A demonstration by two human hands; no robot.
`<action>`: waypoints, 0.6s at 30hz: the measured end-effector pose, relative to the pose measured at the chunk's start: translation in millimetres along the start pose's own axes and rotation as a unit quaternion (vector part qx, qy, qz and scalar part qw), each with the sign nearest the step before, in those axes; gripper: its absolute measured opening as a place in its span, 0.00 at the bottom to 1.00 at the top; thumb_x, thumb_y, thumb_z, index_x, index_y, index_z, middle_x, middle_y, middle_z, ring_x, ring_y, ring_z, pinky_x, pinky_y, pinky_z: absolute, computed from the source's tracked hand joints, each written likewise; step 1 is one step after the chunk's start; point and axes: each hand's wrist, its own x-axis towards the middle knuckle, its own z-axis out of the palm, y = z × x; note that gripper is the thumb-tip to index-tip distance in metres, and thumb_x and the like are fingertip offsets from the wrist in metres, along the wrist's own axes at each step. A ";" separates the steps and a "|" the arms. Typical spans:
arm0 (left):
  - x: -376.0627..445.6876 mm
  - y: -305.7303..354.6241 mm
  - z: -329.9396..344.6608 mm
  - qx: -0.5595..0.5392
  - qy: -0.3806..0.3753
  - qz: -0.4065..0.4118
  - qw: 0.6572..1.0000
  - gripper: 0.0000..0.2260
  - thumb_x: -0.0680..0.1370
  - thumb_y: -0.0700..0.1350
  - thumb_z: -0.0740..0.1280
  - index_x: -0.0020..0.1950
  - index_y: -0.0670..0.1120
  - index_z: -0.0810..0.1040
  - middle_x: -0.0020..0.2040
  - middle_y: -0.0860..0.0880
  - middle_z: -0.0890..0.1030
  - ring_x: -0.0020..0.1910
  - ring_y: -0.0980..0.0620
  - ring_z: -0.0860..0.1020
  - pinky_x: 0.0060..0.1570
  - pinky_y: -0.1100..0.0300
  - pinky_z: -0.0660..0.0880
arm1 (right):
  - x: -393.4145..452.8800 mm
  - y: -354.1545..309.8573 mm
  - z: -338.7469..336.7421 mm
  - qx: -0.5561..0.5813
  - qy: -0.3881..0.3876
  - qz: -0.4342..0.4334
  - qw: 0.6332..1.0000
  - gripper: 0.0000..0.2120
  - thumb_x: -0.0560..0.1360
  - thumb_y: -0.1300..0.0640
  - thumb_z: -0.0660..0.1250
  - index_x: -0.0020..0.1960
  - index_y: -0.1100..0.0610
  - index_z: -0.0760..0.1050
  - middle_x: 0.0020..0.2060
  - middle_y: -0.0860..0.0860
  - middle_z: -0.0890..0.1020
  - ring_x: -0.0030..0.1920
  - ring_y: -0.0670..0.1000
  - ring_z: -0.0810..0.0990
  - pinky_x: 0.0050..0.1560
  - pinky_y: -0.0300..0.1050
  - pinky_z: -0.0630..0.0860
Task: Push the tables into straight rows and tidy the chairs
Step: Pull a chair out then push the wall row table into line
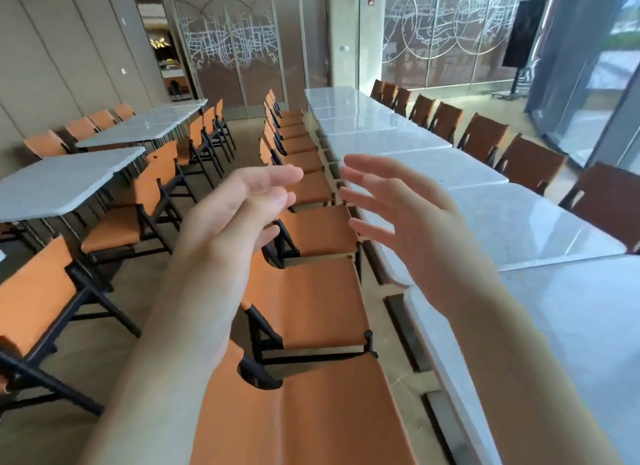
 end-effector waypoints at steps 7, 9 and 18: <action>38.7 -34.3 22.3 -0.057 -0.086 -0.019 0.995 0.12 0.75 0.50 0.62 0.50 0.59 0.85 0.58 0.58 0.84 0.62 0.57 0.81 0.62 0.51 0.74 | -2.8 -0.1 -66.5 -0.102 0.017 0.052 0.993 0.14 0.82 0.55 0.62 0.64 0.50 0.79 0.61 0.46 0.83 0.63 0.49 0.81 0.66 0.59 0.74; 43.9 -39.7 31.6 -0.074 -0.114 -0.027 0.990 0.12 0.75 0.50 0.62 0.51 0.57 0.84 0.59 0.57 0.84 0.61 0.56 0.81 0.62 0.52 0.74 | -12.3 -1.9 -70.9 -0.116 0.031 0.063 0.991 0.13 0.82 0.54 0.62 0.64 0.49 0.80 0.61 0.46 0.83 0.63 0.49 0.81 0.66 0.59 0.74; 41.6 -47.5 25.8 -0.111 -0.228 -0.023 0.967 0.11 0.75 0.49 0.63 0.47 0.59 0.85 0.58 0.56 0.84 0.61 0.55 0.82 0.65 0.49 0.74 | -71.4 -9.7 -52.9 -0.142 0.150 0.069 0.976 0.19 0.76 0.51 0.63 0.66 0.52 0.78 0.62 0.48 0.83 0.63 0.51 0.81 0.65 0.59 0.75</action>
